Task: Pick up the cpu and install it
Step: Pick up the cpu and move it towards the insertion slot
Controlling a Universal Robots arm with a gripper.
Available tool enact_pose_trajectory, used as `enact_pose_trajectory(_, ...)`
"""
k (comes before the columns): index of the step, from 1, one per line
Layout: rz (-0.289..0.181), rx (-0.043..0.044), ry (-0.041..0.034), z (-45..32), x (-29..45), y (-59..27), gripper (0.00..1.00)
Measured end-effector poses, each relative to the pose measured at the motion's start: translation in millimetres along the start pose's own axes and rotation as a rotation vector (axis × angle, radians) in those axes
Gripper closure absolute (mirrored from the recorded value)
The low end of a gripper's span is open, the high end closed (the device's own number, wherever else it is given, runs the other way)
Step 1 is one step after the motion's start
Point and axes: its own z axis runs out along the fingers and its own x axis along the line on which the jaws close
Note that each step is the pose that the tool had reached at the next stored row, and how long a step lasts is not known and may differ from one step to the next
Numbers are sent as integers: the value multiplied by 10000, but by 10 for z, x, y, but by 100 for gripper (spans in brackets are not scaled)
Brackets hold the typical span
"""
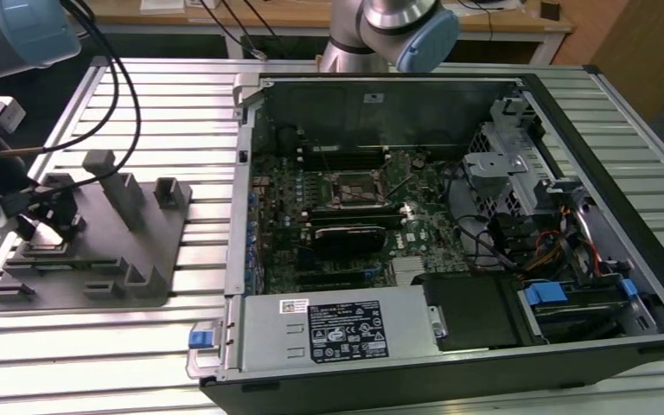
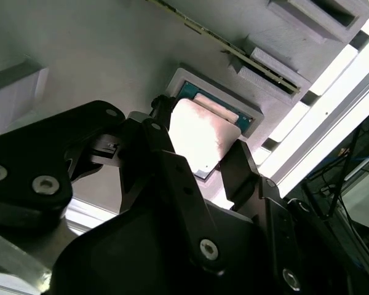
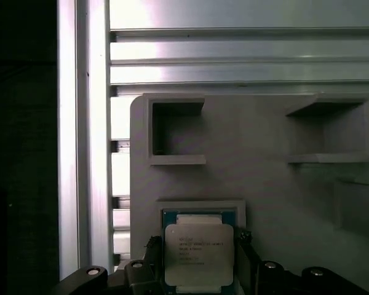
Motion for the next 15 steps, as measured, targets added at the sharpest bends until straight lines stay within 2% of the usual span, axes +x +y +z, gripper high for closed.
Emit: enact_pose_trajectory(15,-83,-27,5,9,1,9,41)
